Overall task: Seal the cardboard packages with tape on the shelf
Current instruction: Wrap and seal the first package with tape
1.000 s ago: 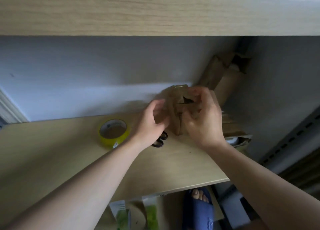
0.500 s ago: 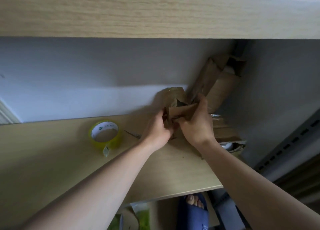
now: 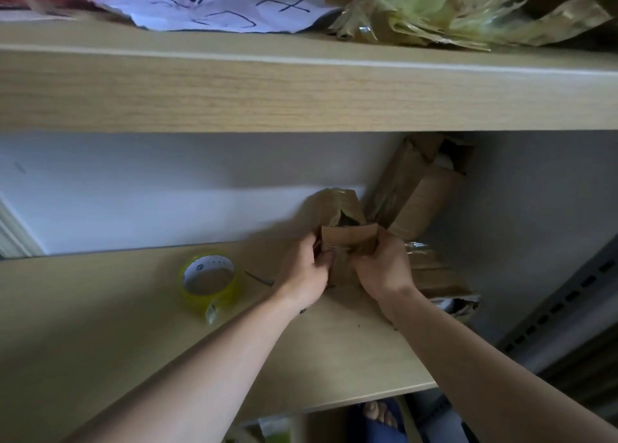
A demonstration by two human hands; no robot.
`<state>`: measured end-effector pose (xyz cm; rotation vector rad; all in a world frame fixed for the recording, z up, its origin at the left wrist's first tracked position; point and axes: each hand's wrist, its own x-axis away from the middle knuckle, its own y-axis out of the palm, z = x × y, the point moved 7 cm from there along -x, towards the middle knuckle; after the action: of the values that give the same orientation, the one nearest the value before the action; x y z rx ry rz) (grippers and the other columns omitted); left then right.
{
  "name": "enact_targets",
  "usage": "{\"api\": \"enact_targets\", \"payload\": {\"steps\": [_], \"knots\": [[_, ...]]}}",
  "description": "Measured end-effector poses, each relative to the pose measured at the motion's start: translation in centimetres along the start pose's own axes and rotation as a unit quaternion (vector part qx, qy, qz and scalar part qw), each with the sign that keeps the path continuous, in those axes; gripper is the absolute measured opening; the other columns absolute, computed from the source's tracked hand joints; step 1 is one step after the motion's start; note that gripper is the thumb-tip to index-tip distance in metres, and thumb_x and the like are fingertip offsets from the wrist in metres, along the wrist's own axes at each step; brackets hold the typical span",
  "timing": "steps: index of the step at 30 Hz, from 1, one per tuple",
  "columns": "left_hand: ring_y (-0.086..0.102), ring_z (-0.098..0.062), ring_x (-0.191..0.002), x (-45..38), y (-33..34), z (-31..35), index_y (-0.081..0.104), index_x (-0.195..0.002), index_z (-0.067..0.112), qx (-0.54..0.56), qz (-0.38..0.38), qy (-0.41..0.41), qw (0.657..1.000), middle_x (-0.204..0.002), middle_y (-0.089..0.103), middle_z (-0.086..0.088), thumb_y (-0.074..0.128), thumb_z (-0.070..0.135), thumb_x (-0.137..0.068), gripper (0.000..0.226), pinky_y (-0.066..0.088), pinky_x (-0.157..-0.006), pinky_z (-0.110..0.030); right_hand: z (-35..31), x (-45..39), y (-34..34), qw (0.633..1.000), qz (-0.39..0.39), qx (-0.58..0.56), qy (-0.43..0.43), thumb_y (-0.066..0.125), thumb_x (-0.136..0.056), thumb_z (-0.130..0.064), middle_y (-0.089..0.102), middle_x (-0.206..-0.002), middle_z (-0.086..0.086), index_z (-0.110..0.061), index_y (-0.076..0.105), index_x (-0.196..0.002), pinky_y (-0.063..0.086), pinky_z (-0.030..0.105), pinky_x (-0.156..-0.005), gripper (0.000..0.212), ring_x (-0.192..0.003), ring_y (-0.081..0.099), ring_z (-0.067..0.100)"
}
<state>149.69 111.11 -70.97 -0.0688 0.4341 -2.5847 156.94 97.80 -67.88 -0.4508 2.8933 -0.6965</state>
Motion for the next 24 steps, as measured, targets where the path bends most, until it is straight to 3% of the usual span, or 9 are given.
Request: {"api": "enact_targets", "payload": {"steps": [4, 7, 11, 15, 19, 24], "knots": [[0.065, -0.019, -0.114, 0.7, -2.1, 0.7, 0.06, -0.13, 0.03, 0.001, 0.026, 0.018, 0.999, -0.12, 0.069, 0.01, 0.056, 0.019, -0.104, 0.029, 0.051, -0.086, -0.022, -1.0, 0.9, 0.5, 0.999, -0.007, -0.032, -0.041, 0.07, -0.079, -0.001, 0.075, -0.087, -0.013, -0.027, 0.072, -0.099, 0.06, 0.033, -0.077, 0.033, -0.088, 0.072, 0.01], [0.062, -0.01, -0.114, 1.9, -3.9, 1.2, 0.062, -0.124, 0.029, 0.003, 0.026, 0.034, 0.999, -0.116, 0.068, 0.016, 0.056, 0.02, -0.104, 0.023, 0.048, -0.098, -0.028, -2.3, 1.8, 0.9, 0.995, -0.016, -0.065, -0.073, 0.074, -0.077, 0.002, 0.077, -0.082, -0.01, -0.026, 0.073, -0.091, 0.056, 0.03, -0.068, 0.031, -0.078, 0.072, 0.005], [0.062, 0.002, -0.107, 3.7, -7.3, 2.1, 0.062, -0.115, 0.037, -0.004, 0.039, 0.052, 0.998, -0.106, 0.067, 0.028, 0.058, 0.019, -0.103, 0.021, 0.045, -0.091, -0.019, -4.8, 3.4, 1.8, 0.988, -0.041, -0.092, -0.118, 0.078, -0.081, -0.003, 0.078, -0.088, -0.01, -0.025, 0.075, -0.096, 0.063, 0.042, -0.077, 0.027, -0.085, 0.075, 0.009], [0.067, -0.002, -0.11, 5.2, -11.9, 2.9, 0.068, -0.114, 0.032, -0.006, 0.083, 0.077, 0.994, -0.11, 0.075, 0.018, 0.06, 0.029, -0.095, 0.021, 0.05, -0.097, -0.029, -8.2, 5.2, 3.4, 0.978, -0.048, -0.107, -0.173, 0.079, -0.082, -0.005, 0.077, -0.091, -0.018, -0.03, 0.074, -0.1, 0.062, 0.034, -0.082, 0.03, -0.089, 0.073, 0.002], [0.071, -0.005, -0.104, 7.8, -16.4, 3.6, 0.07, -0.115, 0.02, 0.015, 0.108, 0.096, 0.989, -0.108, 0.078, 0.007, 0.058, 0.0, -0.099, 0.028, 0.052, -0.093, -0.02, -11.1, 7.0, 6.7, 0.971, -0.079, -0.126, -0.19, 0.081, -0.08, -0.005, 0.077, -0.092, -0.02, -0.027, 0.075, -0.103, 0.061, 0.032, -0.085, 0.033, -0.091, 0.072, 0.0], [0.069, -0.007, -0.11, 11.5, -22.1, 2.2, 0.07, -0.116, 0.02, -0.025, 0.14, 0.086, 0.986, -0.111, 0.077, 0.009, 0.062, 0.008, -0.095, 0.026, 0.051, -0.1, -0.027, -13.3, 9.5, 12.2, 0.963, -0.139, -0.124, -0.197, 0.085, -0.078, -0.008, 0.076, -0.094, -0.021, -0.027, 0.074, -0.105, 0.058, 0.027, -0.087, 0.035, -0.094, 0.071, -0.002]]}}
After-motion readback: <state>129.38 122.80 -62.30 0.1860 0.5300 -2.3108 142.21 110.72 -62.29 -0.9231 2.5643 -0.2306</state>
